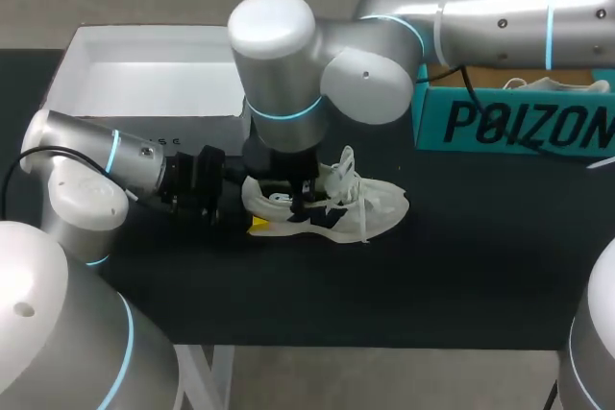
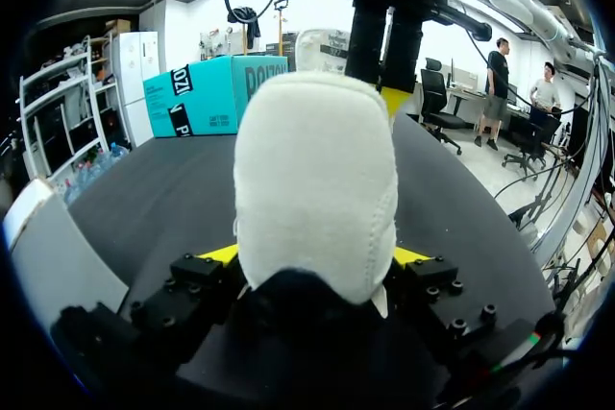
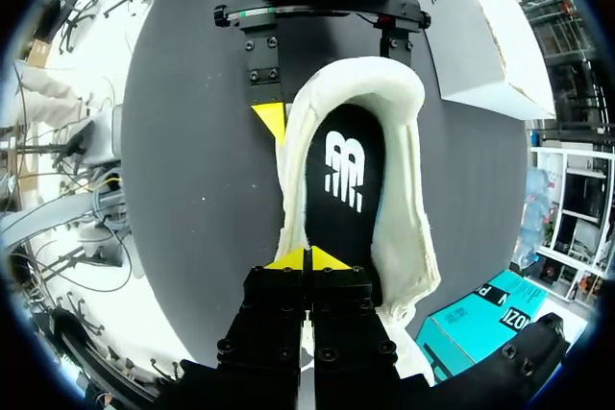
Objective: Take the shoe out of the shoebox, open the shoe tongue, remove and reinsert the insole, then place the shoe into the shoebox
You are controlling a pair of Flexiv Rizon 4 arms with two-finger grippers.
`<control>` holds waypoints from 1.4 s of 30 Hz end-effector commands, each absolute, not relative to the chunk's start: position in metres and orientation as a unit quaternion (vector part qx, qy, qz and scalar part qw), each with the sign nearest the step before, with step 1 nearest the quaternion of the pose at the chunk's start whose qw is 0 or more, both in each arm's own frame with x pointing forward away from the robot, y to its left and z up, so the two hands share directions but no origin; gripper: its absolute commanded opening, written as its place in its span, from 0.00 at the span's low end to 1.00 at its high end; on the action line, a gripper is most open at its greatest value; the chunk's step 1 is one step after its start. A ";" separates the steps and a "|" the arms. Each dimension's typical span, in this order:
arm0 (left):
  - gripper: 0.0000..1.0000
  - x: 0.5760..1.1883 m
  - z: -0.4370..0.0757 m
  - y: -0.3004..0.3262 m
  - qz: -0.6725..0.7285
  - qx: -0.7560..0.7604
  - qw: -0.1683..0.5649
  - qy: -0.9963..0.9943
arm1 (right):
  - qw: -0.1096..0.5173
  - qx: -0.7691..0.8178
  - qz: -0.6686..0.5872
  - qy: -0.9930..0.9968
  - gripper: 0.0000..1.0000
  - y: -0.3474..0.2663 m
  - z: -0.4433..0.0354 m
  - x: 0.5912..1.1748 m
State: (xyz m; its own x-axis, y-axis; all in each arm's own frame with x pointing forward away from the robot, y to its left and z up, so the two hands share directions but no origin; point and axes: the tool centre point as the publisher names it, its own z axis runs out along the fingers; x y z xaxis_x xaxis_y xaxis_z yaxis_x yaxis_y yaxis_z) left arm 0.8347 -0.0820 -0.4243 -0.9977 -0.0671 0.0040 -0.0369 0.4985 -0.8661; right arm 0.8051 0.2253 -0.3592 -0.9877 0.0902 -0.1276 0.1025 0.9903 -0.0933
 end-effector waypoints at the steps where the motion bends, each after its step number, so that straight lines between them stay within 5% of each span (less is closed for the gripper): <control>1: 0.00 0.835 -0.425 -0.082 -0.501 -0.030 0.016 0.865 | 0.055 0.050 -0.049 0.996 0.00 0.227 -0.366 0.815; 42: 0.00 0.835 -0.425 -0.082 -0.501 -0.030 0.016 0.865 | -0.022 0.060 0.000 0.998 0.00 0.225 -0.396 0.858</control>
State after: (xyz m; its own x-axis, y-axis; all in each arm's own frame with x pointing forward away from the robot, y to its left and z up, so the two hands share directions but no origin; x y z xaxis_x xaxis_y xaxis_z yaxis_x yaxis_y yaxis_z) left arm 0.8349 -0.0818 -0.4243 -0.9977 -0.0677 0.0043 -0.0375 0.4984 -0.8661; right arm 0.8544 0.2236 -0.3937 -0.9921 0.1191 0.0405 0.1190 0.9929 -0.0050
